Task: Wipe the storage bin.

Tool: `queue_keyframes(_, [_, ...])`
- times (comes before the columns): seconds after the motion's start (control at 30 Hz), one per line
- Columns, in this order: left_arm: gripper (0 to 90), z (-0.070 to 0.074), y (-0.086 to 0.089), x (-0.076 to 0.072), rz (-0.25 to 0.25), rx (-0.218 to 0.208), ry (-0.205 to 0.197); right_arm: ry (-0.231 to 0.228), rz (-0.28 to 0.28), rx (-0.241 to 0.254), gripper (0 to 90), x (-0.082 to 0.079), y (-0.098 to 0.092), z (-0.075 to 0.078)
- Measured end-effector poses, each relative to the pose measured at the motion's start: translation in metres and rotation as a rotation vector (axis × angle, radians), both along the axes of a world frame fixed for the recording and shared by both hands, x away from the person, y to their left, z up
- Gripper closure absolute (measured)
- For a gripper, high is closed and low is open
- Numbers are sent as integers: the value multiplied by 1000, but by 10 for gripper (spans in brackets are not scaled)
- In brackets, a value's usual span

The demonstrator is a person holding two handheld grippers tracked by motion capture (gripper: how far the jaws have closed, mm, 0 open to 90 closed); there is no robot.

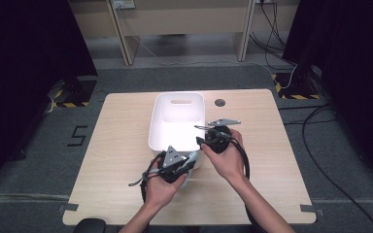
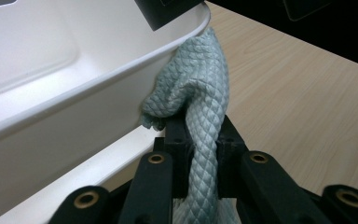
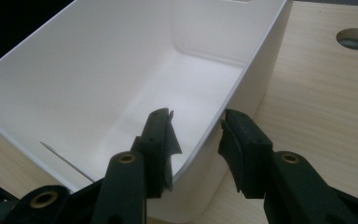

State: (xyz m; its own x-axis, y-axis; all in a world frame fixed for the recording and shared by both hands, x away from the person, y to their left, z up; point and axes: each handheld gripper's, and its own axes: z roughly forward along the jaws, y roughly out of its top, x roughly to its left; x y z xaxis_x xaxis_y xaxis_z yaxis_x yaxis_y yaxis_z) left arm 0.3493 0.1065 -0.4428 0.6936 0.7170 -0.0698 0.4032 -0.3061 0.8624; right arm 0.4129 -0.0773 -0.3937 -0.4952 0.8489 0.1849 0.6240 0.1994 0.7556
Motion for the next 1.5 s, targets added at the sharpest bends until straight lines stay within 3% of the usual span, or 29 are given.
queue_keyframes(0.87, [789,-32,-7,2,2,76,8,3,1,5,621,0,0,0])
queue_keyframes(1.3, [788,-54,-7,6,-3,115,57,4,0,7,621,0,0,0])
queue_keyframes(1.5, [787,-58,-9,7,-1,119,58,4,0,7,621,0,0,0])
